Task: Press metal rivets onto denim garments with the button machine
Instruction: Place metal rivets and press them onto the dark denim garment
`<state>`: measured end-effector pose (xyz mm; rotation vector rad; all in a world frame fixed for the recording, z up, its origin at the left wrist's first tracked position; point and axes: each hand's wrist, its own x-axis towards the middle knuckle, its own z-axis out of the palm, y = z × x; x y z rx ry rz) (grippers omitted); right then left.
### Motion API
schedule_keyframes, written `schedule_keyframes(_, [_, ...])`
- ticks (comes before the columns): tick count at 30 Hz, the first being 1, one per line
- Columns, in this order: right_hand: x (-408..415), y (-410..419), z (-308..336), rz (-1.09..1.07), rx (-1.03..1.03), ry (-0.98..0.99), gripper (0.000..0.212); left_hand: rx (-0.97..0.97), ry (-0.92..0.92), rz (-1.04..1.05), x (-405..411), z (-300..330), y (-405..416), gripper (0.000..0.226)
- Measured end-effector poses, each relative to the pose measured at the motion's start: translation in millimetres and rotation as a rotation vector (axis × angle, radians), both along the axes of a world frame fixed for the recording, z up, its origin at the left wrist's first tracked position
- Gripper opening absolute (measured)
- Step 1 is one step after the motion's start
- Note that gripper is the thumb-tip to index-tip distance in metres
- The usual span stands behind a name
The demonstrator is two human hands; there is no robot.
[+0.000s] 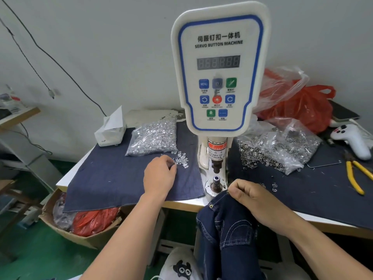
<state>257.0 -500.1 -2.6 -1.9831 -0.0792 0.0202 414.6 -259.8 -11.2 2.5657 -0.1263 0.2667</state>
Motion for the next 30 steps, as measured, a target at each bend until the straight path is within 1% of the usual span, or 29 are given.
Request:
schedule_keyframes(3, [0.7,-0.4,-0.4,0.004,0.005,-0.005,0.027,0.023,-0.039,0.032,2.4,-3.3,-4.1,0.015])
schedule_keyframes(8, [0.5,0.4,1.6,0.006,0.015,-0.007,0.027,0.034,-0.098,0.055,0.3,-2.3,-6.4,0.010])
schedule_keyframes(13, [0.2,-0.4,0.6,0.003,0.022,-0.004,0.028,0.061,-0.096,0.003,0.3,0.9,-4.8,0.008])
schedule_keyframes(16, [-0.4,0.9,1.7,-0.002,0.030,-0.001,0.027,0.093,-0.090,-0.041,1.8,2.0,-3.0,0.013])
schedule_keyframes(19, [-1.2,1.9,3.1,-0.003,0.043,-0.008,0.027,0.077,-0.072,-0.076,3.6,1.0,-0.4,0.014])
schedule_keyframes(21, [-1.5,1.5,3.1,-0.005,0.038,-0.003,0.027,0.015,-0.061,-0.062,3.6,0.4,1.2,0.016])
schedule_keyframes(24, [-1.4,0.5,2.4,-0.008,0.043,0.000,0.028,-0.160,-0.010,-0.044,0.6,0.4,4.5,0.022])
schedule_keyframes(26, [-1.0,0.2,2.2,-0.008,0.049,0.002,0.028,-0.335,0.052,-0.054,-5.4,3.6,3.5,0.024])
schedule_keyframes(28, [-1.0,0.2,1.9,-0.012,0.050,0.004,0.029,-0.552,0.140,-0.053,-16.4,11.0,-2.6,0.026])
schedule_keyframes(30, [-1.5,0.6,2.5,-0.013,0.056,0.005,0.029,-0.679,0.256,-0.108,-30.4,18.5,-11.9,0.023])
